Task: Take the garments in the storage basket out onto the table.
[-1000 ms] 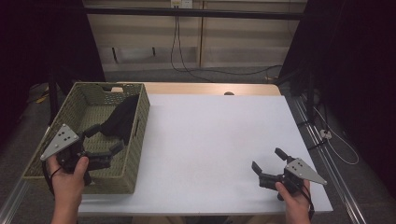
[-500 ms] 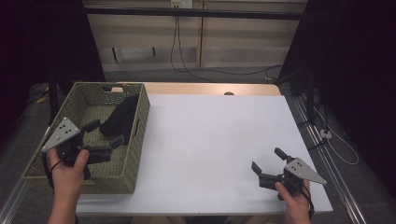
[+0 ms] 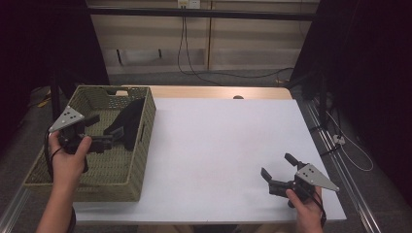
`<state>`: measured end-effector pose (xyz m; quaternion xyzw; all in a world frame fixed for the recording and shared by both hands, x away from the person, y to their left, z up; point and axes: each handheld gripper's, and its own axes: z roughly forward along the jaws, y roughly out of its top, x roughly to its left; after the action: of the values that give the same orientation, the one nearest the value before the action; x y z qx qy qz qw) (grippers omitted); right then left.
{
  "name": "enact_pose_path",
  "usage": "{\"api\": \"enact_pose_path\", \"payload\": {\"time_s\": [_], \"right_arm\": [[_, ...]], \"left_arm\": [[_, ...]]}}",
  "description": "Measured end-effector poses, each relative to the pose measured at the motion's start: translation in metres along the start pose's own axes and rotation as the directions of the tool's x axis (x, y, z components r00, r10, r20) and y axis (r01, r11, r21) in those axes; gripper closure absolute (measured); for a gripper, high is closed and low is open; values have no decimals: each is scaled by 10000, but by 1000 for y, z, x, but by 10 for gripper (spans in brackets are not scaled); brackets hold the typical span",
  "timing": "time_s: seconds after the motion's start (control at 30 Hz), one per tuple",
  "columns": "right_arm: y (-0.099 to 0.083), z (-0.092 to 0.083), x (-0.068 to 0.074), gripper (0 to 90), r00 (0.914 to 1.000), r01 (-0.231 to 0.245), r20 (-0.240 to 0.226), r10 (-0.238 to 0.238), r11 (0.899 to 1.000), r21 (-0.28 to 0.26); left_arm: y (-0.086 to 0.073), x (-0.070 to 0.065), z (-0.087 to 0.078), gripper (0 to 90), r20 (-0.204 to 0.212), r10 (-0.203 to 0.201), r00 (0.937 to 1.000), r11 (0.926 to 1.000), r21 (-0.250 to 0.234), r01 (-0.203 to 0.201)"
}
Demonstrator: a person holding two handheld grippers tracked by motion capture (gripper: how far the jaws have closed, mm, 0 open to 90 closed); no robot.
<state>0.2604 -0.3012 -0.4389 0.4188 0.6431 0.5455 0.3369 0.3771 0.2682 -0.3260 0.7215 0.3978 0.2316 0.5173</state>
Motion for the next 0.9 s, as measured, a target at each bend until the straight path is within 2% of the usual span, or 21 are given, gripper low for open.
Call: {"api": "enact_pose_path", "payload": {"time_s": [0.13,0.4,0.57,0.7,0.9], "right_arm": [[0,0,0,0,10000,22,10,-22,10000,-18],[0,-1,-2,0,10000,-2,56,2,10000,-53],[0,-1,-2,0,10000,-18,53,18,10000,-52],[0,0,-1,0,10000,-30,-33,30,10000,-44],[0,0,-1,0,9999,-70,-126,70,10000,-57]], "left_arm": [[0,12,14,23,-136,-134,9998,9986,514,140],[2,26,31,25,-169,-230,9996,9956,910,244],[4,35,43,26,-295,-244,9993,9900,1385,282],[3,39,48,27,-203,-369,9991,9867,1575,396],[1,47,59,28,-419,-396,9983,9820,1830,466]]}}
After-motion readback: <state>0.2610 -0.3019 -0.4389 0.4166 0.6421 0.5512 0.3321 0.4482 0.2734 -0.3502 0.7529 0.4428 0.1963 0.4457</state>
